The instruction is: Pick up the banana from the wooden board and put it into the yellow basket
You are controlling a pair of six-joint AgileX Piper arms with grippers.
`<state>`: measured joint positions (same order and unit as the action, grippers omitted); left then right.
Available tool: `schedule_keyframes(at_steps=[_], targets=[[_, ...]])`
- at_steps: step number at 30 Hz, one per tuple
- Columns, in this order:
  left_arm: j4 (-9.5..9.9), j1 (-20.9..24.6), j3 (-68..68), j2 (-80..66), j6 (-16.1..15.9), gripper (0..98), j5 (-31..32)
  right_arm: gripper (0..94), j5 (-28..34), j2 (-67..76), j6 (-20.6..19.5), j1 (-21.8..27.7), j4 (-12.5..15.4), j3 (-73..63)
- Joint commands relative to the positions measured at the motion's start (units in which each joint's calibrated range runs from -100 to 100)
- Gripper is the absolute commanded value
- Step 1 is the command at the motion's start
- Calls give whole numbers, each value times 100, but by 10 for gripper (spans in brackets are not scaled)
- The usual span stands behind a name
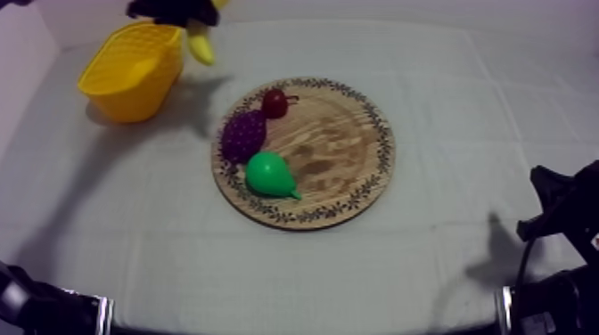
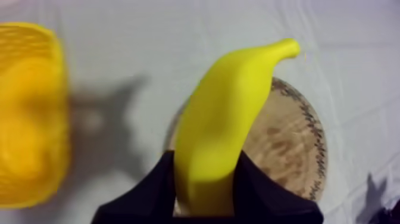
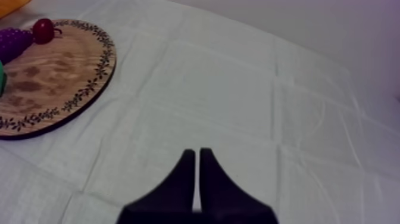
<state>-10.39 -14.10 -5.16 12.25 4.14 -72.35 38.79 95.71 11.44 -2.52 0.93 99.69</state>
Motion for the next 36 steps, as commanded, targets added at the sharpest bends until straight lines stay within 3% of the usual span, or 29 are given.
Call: schedule_keyframes(at_steps=[1, 13, 18, 29, 36], targets=[[36, 517, -2, -87, -101, 265, -24, 3, 0, 5, 1, 0, -2, -3], [350, 1470, -597, 963, -327, 263, -218, 3, 0, 5, 1, -1, -2, -3], [480, 1614, -1154, 1479, -345, 263, -342, 3, 0, 5, 1, -1, -2, -3], [506, 1656, -2039, 2580, -443, 270, -430, 3, 0, 5, 1, -1, -2, -3], [421, 1641, -2100, 2896, -615, 444, -284, 3, 0, 5, 1, -1, -2, -3]])
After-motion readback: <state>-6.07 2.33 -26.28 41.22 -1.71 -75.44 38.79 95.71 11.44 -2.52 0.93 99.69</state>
